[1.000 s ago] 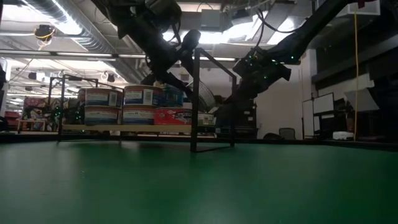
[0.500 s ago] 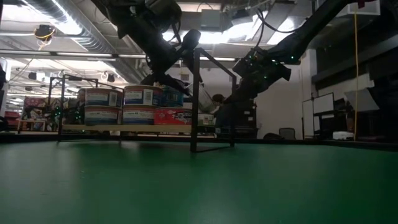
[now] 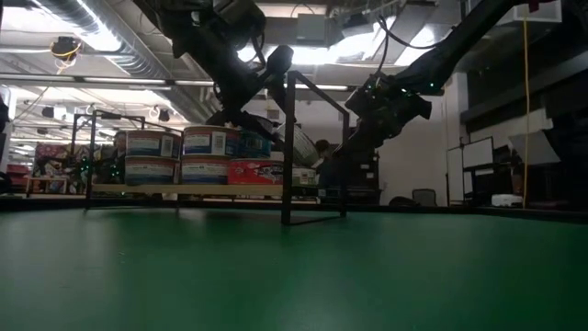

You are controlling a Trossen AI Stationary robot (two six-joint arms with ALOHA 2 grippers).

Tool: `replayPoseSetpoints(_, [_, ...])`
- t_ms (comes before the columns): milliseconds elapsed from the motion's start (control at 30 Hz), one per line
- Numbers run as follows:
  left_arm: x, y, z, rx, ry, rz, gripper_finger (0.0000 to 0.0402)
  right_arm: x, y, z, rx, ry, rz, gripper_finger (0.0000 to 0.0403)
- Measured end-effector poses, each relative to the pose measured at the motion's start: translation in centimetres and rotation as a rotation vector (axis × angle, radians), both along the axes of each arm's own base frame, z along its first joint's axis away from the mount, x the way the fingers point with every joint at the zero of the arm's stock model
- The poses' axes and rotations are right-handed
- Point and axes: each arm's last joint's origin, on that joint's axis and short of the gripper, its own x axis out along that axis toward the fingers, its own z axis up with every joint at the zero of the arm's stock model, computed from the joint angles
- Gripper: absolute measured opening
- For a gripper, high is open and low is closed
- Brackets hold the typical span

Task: Stack canned seafood by type on shelf
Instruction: Stack the green tuna can on top of the green tuna can

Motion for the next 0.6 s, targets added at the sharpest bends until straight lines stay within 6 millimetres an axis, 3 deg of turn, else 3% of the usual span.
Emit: replayPoseSetpoints(600, [-0.17,0.04,-0.03,-0.048,-0.001,-0.03,0.0199,0.0,-0.01,0.0,-0.002,0.0,-0.001,0.0115])
